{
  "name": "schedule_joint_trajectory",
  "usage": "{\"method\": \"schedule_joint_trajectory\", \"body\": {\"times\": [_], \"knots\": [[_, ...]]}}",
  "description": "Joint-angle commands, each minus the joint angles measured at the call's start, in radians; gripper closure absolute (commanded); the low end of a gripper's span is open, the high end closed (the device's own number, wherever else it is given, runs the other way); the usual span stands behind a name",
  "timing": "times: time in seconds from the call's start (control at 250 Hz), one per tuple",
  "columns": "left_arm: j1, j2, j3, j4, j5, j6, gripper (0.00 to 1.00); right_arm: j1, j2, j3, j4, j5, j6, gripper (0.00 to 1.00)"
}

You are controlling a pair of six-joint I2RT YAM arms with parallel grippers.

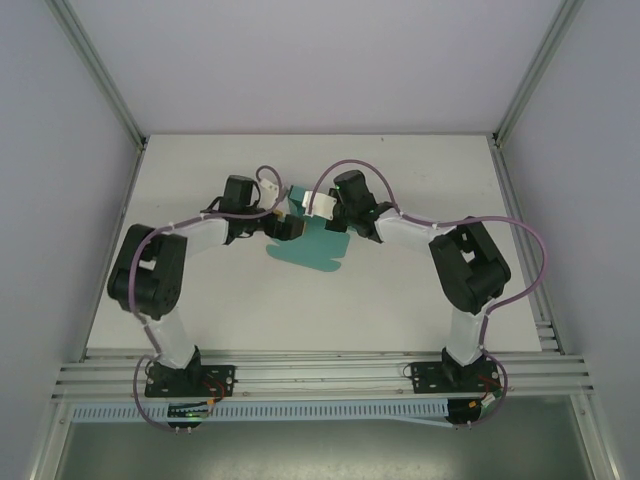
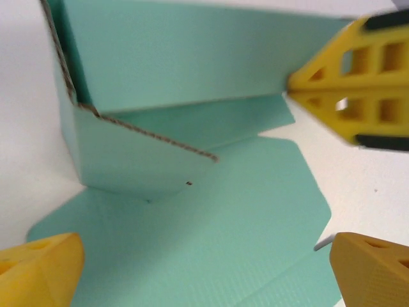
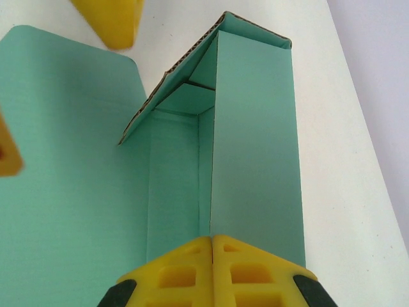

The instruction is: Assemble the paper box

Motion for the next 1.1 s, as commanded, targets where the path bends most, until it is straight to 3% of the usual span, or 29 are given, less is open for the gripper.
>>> {"method": "schedule_joint_trajectory", "body": {"times": [0.0,0.076,0.208,0.296,0.404,0.468,0.548,0.679,0.967,1.099], "knots": [[0.01,-0.097,-0.037,-0.064,-0.148,-0.042,0.01,-0.015,0.076,-0.022,-0.184,-0.042,-0.034,1.0],[0.05,-0.115,-0.042,-0.103,-0.248,-0.06,0.01,-0.019,0.08,-0.012,-0.192,-0.049,-0.048,1.0],[0.131,-0.058,0.02,-0.146,-0.241,-0.068,0.02,-0.029,0.082,0.012,-0.216,-0.072,-0.059,1.0],[0.133,0.032,0.103,-0.16,-0.079,0.003,0.09,-0.035,0.087,0.032,-0.248,-0.097,-0.066,1.0],[0.131,0.126,0.208,-0.169,0.0,-0.018,0.22,-0.042,0.105,0.057,-0.273,-0.096,-0.074,1.0],[0.128,0.165,0.23,-0.159,0.079,0.001,0.22,-0.046,0.109,0.065,-0.272,-0.101,-0.075,1.0],[0.112,0.188,0.225,-0.134,0.095,0.016,0.22,-0.054,0.111,0.074,-0.271,-0.118,-0.066,1.0],[0.065,0.227,0.239,-0.148,0.027,0.06,0.24,-0.059,0.112,0.084,-0.276,-0.115,-0.064,1.0],[0.037,0.286,0.297,-0.065,-0.085,0.082,0.43,-0.059,0.11,0.099,-0.3,-0.115,-0.062,1.0],[0.029,0.299,0.346,-0.079,-0.079,0.103,0.41,-0.058,0.103,0.102,-0.314,-0.116,-0.062,1.0]]}}
